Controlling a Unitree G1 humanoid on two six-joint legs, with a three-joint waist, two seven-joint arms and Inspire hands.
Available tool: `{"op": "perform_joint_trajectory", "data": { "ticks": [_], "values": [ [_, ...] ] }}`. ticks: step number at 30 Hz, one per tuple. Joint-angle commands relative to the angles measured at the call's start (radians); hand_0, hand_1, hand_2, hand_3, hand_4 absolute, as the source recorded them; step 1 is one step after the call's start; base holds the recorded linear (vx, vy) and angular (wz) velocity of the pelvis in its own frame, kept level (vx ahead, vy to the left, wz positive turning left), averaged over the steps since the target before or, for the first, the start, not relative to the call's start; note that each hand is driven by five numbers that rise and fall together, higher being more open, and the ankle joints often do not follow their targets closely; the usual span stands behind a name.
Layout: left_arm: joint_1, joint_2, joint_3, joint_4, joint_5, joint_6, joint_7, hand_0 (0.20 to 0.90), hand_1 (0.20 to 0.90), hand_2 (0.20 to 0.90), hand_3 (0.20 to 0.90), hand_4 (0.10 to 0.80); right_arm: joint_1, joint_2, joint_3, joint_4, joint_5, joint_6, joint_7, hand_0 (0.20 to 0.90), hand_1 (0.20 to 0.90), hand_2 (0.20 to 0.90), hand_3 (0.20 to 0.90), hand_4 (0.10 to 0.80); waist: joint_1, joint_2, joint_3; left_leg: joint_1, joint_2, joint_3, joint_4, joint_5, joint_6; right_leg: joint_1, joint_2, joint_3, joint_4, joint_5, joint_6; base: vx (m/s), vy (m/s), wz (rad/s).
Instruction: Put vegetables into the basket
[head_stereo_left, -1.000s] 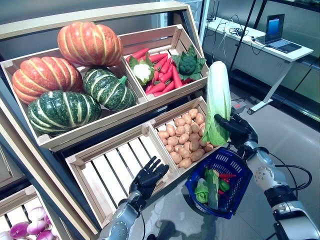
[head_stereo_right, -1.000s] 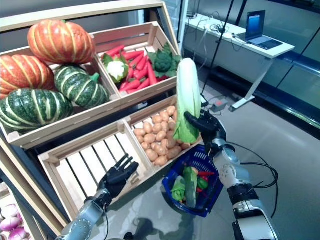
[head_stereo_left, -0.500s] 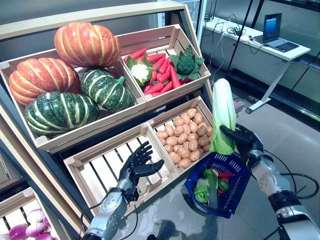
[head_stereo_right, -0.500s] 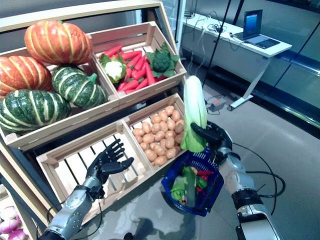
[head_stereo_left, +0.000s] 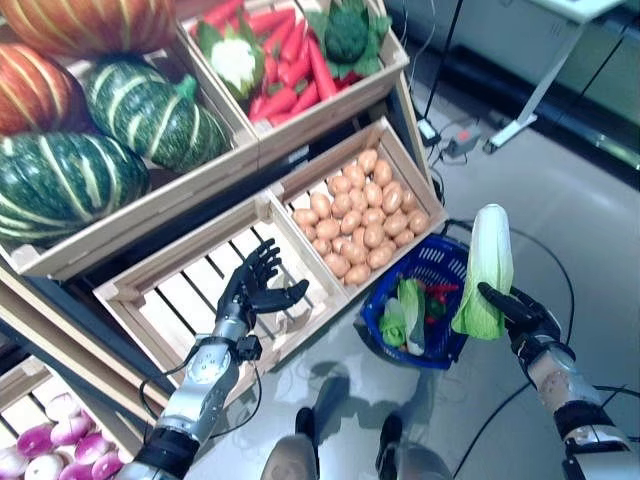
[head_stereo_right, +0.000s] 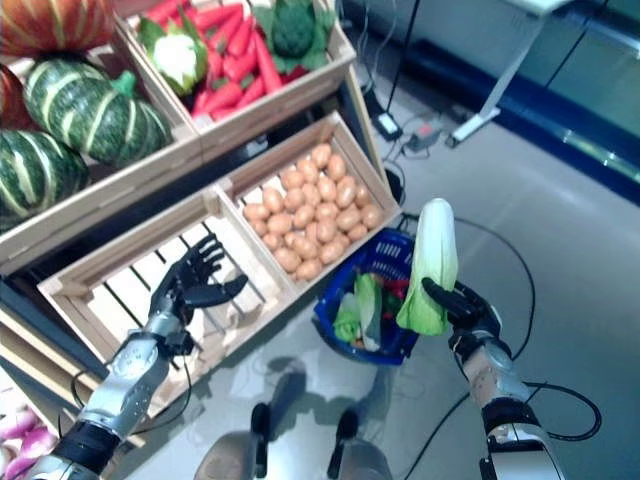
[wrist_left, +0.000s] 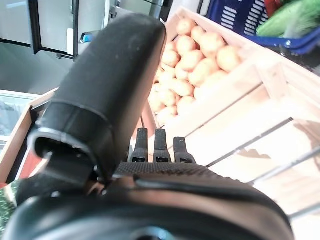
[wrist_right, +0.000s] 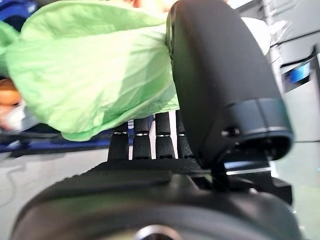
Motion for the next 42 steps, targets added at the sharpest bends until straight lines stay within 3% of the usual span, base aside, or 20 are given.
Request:
{"op": "perform_joint_trajectory", "data": {
  "ticks": [1,10,19,20,21,22,32,42],
  "values": [
    [-0.040,0.023,0.035,-0.083,0.029,-0.161,0.035,0.900,0.900,0.900,0.900,0.800,-0.114,-0.091,-0.095,-0.005,0.093,-0.155,0.023,0.300,0.300,0.300,0.300,0.400,0.012,0.018,0.005,-0.150,0.014,-0.050,0.315,-0.208,0.006,-0.050,-0.108,-0.010,0.281,-0.114,-0.024,-0.076,0.068,0.17],
    [-0.054,0.001,-0.029,-0.054,0.008,-0.229,0.072,0.900,0.900,0.900,0.900,0.800,-0.225,-0.121,-0.078,0.097,0.100,-0.110,0.041,0.300,0.300,0.300,0.300,0.400,0.015,0.057,0.101,-0.359,-0.004,-0.060,0.620,-0.330,0.035,-0.300,-0.183,0.034,0.620,-0.227,-0.039,-0.070,0.045,0.12],
    [-0.088,-0.010,-0.071,-0.050,-0.028,-0.307,0.125,0.900,0.900,0.900,0.900,0.800,-0.367,-0.185,-0.038,0.173,0.070,-0.082,0.005,0.300,0.300,0.300,0.300,0.400,0.002,0.098,0.127,-0.585,-0.025,-0.083,0.844,-0.393,0.038,-0.553,-0.182,0.106,0.818,-0.289,-0.058,-0.071,0.030,0.03],
    [-0.095,-0.009,-0.074,-0.052,-0.029,-0.314,0.132,0.900,0.900,0.900,0.900,0.800,-0.389,-0.193,-0.027,0.189,0.066,-0.086,-0.006,0.406,0.406,0.406,0.406,0.471,0.002,0.102,0.127,-0.607,-0.027,-0.084,0.860,-0.397,0.041,-0.577,-0.178,0.112,0.833,-0.293,-0.061,-0.101,0.002,0.03],
    [-0.099,-0.009,-0.075,-0.052,-0.030,-0.316,0.137,0.900,0.900,0.900,0.900,0.800,-0.400,-0.195,-0.022,0.196,0.063,-0.087,-0.017,0.604,0.604,0.604,0.604,0.602,0.002,0.103,0.127,-0.616,-0.027,-0.084,0.866,-0.399,0.042,-0.587,-0.176,0.115,0.839,-0.295,-0.062,-0.082,0.001,0.00],
    [-0.106,-0.006,-0.076,-0.056,-0.037,-0.319,0.143,0.900,0.900,0.900,0.900,0.800,-0.422,-0.204,-0.016,0.206,0.049,-0.082,-0.045,0.900,0.900,0.900,0.900,0.800,0.002,0.107,0.127,-0.633,-0.029,-0.084,0.881,-0.402,0.042,-0.607,-0.172,0.118,0.857,-0.300,-0.065,-0.066,-0.003,-0.02],
    [-0.099,0.015,-0.067,-0.056,-0.074,-0.309,0.095,0.900,0.900,0.900,0.900,0.800,-0.447,-0.238,-0.006,0.213,0.037,-0.086,-0.016,0.900,0.900,0.900,0.900,0.800,0.009,0.097,0.119,-0.615,-0.025,-0.087,0.876,-0.397,0.044,-0.595,-0.159,0.108,0.864,-0.305,-0.070,0.002,-0.014,-0.01],
    [-0.075,0.026,-0.069,-0.071,-0.079,-0.268,0.050,0.900,0.900,0.900,0.900,0.800,-0.365,-0.175,-0.004,0.165,0.018,-0.099,0.058,0.900,0.900,0.900,0.900,0.800,0.029,0.057,0.053,-0.383,0.000,-0.058,0.504,-0.245,0.025,-0.354,-0.147,0.041,0.534,-0.164,-0.039,0.081,-0.022,-0.04]
  ]
}}
